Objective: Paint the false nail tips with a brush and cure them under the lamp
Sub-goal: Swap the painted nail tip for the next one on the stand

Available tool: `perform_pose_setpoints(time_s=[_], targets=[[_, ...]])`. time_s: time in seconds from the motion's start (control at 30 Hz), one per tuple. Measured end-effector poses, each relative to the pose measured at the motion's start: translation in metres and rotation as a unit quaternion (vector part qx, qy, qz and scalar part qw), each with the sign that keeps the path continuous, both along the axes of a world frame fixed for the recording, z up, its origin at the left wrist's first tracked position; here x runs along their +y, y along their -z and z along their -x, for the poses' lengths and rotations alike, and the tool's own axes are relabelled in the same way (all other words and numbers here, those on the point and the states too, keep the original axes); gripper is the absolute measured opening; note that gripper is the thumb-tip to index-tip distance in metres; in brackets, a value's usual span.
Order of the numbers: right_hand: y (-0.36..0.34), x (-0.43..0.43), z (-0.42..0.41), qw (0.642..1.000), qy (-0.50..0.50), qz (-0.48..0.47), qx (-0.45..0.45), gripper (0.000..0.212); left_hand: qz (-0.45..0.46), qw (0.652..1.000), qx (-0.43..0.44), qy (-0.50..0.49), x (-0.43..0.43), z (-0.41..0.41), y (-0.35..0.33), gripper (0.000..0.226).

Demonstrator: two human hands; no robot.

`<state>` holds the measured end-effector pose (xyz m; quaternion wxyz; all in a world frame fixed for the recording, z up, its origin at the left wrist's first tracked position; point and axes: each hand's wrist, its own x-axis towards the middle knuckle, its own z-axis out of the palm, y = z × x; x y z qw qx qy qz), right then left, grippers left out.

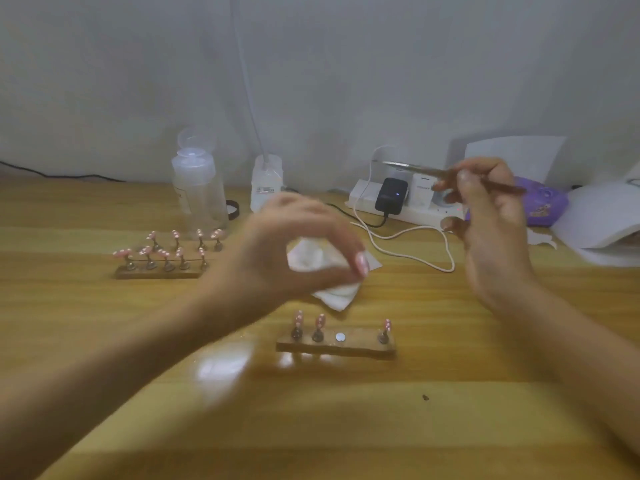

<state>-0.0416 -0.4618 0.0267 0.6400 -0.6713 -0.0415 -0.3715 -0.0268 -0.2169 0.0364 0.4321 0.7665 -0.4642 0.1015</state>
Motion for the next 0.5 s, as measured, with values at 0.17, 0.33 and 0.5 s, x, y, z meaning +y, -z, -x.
perform_pose_setpoints(time_s=[0.17,0.33,0.5], targets=[[0.021,-0.007,0.013,0.987,-0.028,0.134,0.087,0.020,-0.095,0.994,0.053,-0.025,-0.003,0.015,0.037,0.017],[0.034,-0.029,0.052,0.943,-0.054,0.305,0.125,0.016,-0.121,0.989,0.051,-0.066,-0.001,0.016,0.052,0.015],[0.038,-0.031,0.079,0.798,-0.006,0.589,0.130,0.026,-0.106,0.986,0.086,-0.098,0.000,0.015,0.059,0.010]])
